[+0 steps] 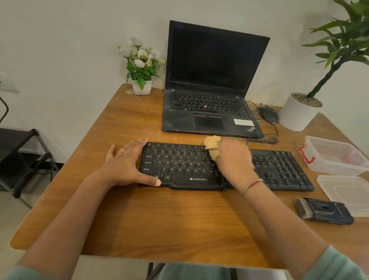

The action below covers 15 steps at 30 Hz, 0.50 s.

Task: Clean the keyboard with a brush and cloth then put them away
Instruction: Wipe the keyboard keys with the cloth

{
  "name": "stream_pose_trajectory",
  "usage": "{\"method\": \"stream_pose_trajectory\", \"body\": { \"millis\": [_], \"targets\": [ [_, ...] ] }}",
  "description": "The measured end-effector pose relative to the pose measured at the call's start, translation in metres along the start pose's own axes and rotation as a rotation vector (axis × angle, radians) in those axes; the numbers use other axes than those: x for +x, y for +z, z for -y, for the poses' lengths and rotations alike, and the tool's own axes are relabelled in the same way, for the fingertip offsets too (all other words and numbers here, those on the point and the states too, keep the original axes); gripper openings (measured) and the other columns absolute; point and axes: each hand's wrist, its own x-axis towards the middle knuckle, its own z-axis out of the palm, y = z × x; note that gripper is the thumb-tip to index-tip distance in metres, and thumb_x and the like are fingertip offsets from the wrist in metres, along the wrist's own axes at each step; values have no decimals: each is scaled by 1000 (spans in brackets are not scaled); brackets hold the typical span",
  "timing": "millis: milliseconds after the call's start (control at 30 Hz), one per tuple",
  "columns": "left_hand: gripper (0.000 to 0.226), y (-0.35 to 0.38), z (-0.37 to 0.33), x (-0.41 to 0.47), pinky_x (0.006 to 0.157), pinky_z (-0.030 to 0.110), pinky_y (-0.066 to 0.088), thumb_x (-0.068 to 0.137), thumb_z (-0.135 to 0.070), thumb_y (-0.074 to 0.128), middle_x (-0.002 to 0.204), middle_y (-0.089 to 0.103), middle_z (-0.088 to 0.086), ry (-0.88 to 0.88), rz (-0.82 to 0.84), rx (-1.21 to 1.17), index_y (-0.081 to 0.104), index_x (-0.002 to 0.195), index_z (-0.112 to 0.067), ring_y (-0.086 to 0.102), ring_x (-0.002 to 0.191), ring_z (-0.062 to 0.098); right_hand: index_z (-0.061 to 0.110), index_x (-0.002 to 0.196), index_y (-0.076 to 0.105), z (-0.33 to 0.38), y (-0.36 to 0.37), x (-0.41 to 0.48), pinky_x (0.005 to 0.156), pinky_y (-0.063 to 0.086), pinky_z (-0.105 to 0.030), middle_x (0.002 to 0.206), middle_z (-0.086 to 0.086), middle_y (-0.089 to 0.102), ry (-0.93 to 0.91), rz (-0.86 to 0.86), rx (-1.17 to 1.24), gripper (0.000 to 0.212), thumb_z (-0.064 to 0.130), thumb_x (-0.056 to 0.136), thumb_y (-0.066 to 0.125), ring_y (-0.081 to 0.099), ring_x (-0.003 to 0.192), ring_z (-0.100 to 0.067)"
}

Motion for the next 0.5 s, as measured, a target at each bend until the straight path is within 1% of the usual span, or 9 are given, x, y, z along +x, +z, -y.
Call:
{"method": "stream_pose_trajectory", "body": {
  "millis": [33,100,133,200,233,300,367,433,500],
  "targets": [
    [142,0,0,0,112,47,-16,31,-98,39,159,1,-2,-1,-3,-11,-8,148,-34,-2,145,14,12,94,55,14,1,-2,47,28,-18,77,3,49,-27,-13,40,8,15,95,47,42,59,-9],
    [141,1,1,-1,112,46,-16,30,-97,41,158,3,2,-8,-5,-24,-8,147,-35,-2,145,14,12,96,54,45,3,-4,49,32,-18,79,3,50,-94,-21,116,11,18,96,45,47,63,-10],
    [142,1,1,-2,112,46,-16,30,-98,41,158,4,4,-14,-7,-21,-8,147,-35,-1,145,15,12,98,54,62,3,-5,52,37,-19,83,1,53,-134,-22,154,11,17,96,45,50,66,-12],
    [144,1,-1,-2,113,47,-15,27,-99,39,158,4,5,-30,-14,-2,-4,148,-33,0,145,15,10,105,54,94,5,-4,62,49,-26,92,-2,61,-243,-41,231,13,14,96,46,57,75,-16],
    [146,0,-3,-2,114,47,-14,25,-100,36,158,6,4,-32,-16,15,1,149,-32,1,145,14,9,109,54,108,5,-3,67,51,-29,95,-4,63,-306,-51,265,16,11,95,46,60,80,-19],
    [149,-1,-7,-4,114,47,-12,17,-103,28,158,10,-3,-27,-14,40,12,148,-35,3,144,14,9,114,54,126,7,0,64,45,-29,96,-6,65,-414,-61,301,25,4,91,47,62,85,-23],
    [150,-2,-8,-4,114,47,-12,14,-103,24,158,11,-5,-23,-18,37,15,148,-36,4,144,14,9,114,54,128,9,2,62,40,-30,96,-7,66,-482,-76,271,28,0,89,46,62,86,-24],
    [149,-1,-6,-4,114,47,-12,19,-103,28,158,9,-2,-25,-27,26,12,148,-32,2,144,13,11,112,55,116,10,1,66,45,-30,98,-6,65,-516,-97,214,25,2,90,47,63,88,-24],
    [151,0,-2,-2,114,47,-13,21,-102,32,158,8,4,-40,-24,19,6,149,-28,2,145,13,13,107,56,96,12,-1,66,45,-29,98,-5,64,-533,-95,135,21,2,90,48,62,89,-22]
  ]
}}
